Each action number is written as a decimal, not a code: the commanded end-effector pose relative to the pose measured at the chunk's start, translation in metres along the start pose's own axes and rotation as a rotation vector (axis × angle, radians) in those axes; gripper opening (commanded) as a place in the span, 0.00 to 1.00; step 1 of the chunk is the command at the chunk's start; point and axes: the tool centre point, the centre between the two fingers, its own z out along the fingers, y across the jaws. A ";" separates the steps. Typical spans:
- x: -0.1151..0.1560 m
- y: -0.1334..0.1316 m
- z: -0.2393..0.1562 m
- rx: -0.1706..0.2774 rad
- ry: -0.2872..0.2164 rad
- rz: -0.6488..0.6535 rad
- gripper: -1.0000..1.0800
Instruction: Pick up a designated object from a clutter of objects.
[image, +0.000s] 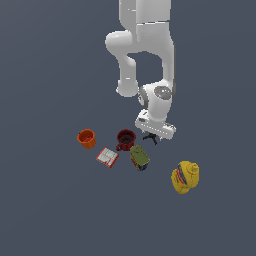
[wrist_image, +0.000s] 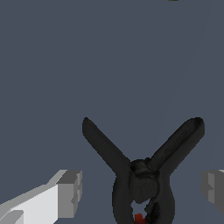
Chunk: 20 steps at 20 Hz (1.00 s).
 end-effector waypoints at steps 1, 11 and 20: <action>0.000 0.000 0.003 0.001 0.001 0.000 0.96; 0.000 0.000 0.004 0.001 0.001 0.000 0.00; 0.004 -0.003 -0.007 0.001 0.001 0.000 0.00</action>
